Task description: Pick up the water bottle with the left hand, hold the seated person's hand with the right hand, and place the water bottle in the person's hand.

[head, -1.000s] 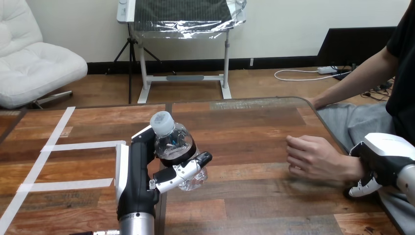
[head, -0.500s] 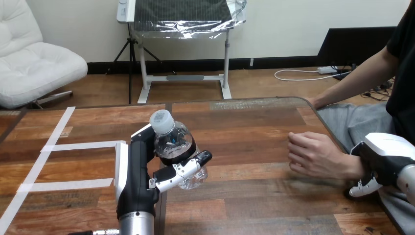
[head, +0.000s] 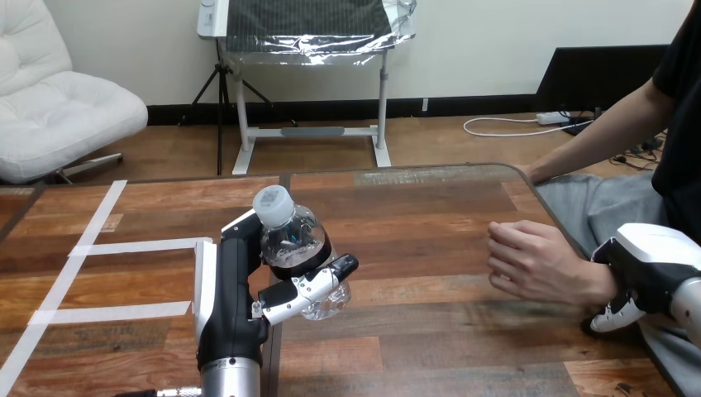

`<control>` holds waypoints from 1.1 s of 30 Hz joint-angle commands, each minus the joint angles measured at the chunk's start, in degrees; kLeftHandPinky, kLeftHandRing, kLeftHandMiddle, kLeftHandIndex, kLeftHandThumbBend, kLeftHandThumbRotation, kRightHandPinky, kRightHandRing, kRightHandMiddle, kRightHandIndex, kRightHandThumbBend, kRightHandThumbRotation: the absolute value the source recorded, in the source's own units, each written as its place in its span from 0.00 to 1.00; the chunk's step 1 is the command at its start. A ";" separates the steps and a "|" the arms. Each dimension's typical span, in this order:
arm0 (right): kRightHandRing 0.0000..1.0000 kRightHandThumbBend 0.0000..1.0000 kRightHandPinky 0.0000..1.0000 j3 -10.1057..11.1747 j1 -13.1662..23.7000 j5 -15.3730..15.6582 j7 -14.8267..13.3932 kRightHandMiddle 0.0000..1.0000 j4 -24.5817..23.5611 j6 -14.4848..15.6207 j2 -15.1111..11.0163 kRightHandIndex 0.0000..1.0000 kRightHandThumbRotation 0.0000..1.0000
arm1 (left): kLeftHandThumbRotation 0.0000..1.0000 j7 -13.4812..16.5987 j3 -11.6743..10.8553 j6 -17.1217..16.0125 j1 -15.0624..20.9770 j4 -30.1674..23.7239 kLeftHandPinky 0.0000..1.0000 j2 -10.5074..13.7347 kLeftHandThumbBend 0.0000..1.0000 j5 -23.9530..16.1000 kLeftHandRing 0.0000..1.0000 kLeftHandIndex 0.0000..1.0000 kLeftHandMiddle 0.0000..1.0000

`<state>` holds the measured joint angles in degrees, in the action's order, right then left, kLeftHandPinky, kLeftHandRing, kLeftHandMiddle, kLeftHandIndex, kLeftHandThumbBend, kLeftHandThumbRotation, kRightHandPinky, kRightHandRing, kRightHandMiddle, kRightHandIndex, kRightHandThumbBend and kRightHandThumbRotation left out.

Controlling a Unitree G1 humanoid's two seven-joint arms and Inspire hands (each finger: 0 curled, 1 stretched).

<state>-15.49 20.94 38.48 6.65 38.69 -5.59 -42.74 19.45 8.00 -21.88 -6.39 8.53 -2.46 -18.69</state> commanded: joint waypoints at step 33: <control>0.23 0.71 0.16 2.87 0.55 -3.15 -3.18 0.32 -8.25 -2.84 -1.42 0.37 0.00 | 0.00 1.08 0.33 -2.70 4.81 -1.15 0.39 -0.86 0.67 -0.57 0.41 0.47 0.44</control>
<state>-14.61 20.26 36.12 4.79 35.61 -7.10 -43.03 19.70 8.17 -22.11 -6.28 8.62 -2.51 -18.65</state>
